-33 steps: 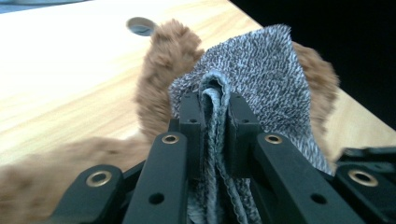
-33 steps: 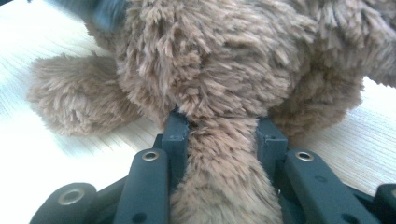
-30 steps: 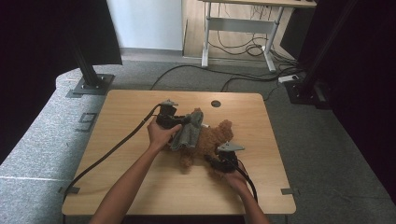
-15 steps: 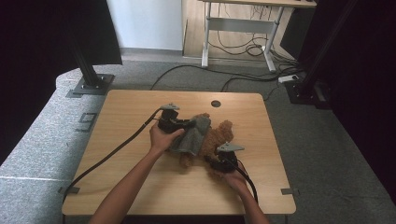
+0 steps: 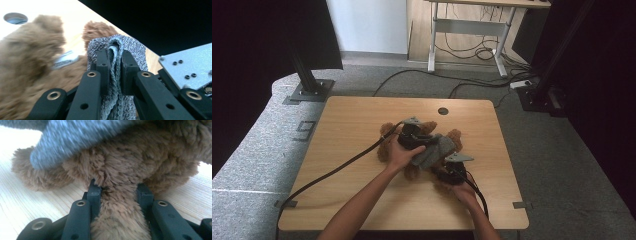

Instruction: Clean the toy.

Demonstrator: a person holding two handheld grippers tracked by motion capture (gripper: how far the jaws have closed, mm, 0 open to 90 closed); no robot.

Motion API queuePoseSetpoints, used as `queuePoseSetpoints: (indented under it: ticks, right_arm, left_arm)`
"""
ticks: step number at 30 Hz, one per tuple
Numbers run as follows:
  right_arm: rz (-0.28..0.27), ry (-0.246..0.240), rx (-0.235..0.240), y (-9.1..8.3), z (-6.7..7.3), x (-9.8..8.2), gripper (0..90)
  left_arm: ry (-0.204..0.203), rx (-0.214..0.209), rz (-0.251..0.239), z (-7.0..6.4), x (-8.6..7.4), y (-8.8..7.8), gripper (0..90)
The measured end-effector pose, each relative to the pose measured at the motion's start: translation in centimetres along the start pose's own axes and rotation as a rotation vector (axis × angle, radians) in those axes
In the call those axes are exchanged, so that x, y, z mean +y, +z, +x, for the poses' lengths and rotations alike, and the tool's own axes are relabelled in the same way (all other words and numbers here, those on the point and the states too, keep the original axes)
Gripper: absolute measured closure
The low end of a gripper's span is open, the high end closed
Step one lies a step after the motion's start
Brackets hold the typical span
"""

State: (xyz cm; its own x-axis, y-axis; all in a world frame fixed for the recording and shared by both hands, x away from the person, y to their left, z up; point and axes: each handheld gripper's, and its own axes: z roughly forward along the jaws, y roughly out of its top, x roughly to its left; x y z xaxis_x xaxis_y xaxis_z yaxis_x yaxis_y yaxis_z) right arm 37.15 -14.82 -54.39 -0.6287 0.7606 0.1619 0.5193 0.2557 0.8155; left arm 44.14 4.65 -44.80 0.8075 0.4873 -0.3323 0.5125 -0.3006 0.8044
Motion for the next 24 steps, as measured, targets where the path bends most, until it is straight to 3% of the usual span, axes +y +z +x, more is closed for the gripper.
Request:
queuePoseSetpoints:
  ticks: [2, 7, 17, 24]
  right_arm:
    - [-0.001, -0.003, 0.000, 0.0, 0.0, 0.0, 64.9]
    - [0.001, -0.001, 0.003, 0.0, 0.0, 0.0, 64.8]
    - [-0.007, 0.006, 0.008, -0.1, -0.1, -0.1, 64.7]
    - [-0.008, 0.014, 0.012, -0.1, -0.2, -0.1, 64.7]
  left_arm:
    - [0.011, 0.000, 0.010, -0.4, -0.1, 0.4, 79.4]
    - [0.027, 0.056, 0.009, -0.3, -0.3, 0.1, 79.5]
    - [-0.031, 0.118, -0.034, 2.3, -1.3, -3.4, 79.7]
    - [-0.043, 0.165, -0.044, 3.6, -2.8, -5.9, 79.9]
